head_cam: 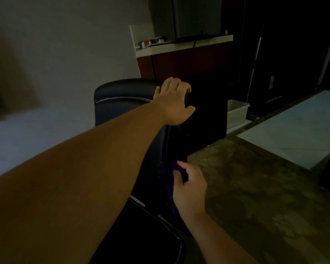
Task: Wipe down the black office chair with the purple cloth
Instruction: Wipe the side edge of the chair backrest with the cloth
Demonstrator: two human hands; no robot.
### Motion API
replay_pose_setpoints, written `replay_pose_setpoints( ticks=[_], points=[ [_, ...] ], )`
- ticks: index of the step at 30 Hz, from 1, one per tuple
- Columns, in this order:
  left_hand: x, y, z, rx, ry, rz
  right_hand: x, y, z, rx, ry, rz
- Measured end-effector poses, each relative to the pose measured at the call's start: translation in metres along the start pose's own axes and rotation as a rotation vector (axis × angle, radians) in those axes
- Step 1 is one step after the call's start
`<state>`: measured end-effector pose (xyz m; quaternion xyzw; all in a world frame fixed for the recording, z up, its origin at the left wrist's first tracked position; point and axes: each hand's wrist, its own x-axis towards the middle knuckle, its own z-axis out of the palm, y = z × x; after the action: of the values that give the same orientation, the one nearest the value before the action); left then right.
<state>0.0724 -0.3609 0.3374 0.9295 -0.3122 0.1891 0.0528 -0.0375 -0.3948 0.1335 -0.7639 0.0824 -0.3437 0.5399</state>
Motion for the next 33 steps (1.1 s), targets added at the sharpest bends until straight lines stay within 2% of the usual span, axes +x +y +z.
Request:
replay_pose_setpoints(
  ticks=[4, 7, 9, 12, 15, 18, 20, 23, 26, 30, 33],
  points=[
    [-0.002, 0.000, -0.006, -0.060, -0.027, -0.026, 0.035, -0.052, 0.001, 0.172, 0.120, 0.075],
    [0.000, -0.005, -0.017, -0.158, -0.054, -0.034, 0.053, -0.082, 0.001, 0.259, 0.124, 0.051],
    [0.003, -0.010, -0.023, -0.164, -0.069, -0.025, 0.049, -0.081, 0.003, 0.197, 0.104, -0.062],
    [0.006, -0.010, -0.022, -0.150, -0.079, -0.011, 0.019, -0.040, 0.012, -0.024, 0.079, -0.241],
    [0.007, -0.008, -0.019, -0.144, -0.072, -0.002, -0.017, 0.005, 0.013, -0.085, -0.008, -0.149],
    [0.007, -0.009, -0.020, -0.147, -0.053, -0.006, -0.024, 0.012, 0.009, -0.045, -0.053, 0.004],
    [0.005, -0.010, -0.021, -0.153, -0.053, -0.004, -0.015, -0.003, 0.008, -0.018, -0.010, -0.015],
    [0.003, -0.010, -0.021, -0.169, -0.054, 0.002, 0.014, -0.046, 0.009, 0.020, 0.097, -0.146],
    [0.002, -0.009, -0.021, -0.184, -0.057, 0.013, 0.045, -0.077, 0.011, 0.060, 0.109, -0.134],
    [0.002, -0.008, -0.021, -0.188, -0.052, 0.013, 0.026, -0.058, 0.013, -0.017, 0.112, -0.254],
    [0.003, -0.007, -0.021, -0.189, -0.061, -0.004, -0.011, -0.021, 0.011, 0.002, 0.048, -0.093]
  ],
)
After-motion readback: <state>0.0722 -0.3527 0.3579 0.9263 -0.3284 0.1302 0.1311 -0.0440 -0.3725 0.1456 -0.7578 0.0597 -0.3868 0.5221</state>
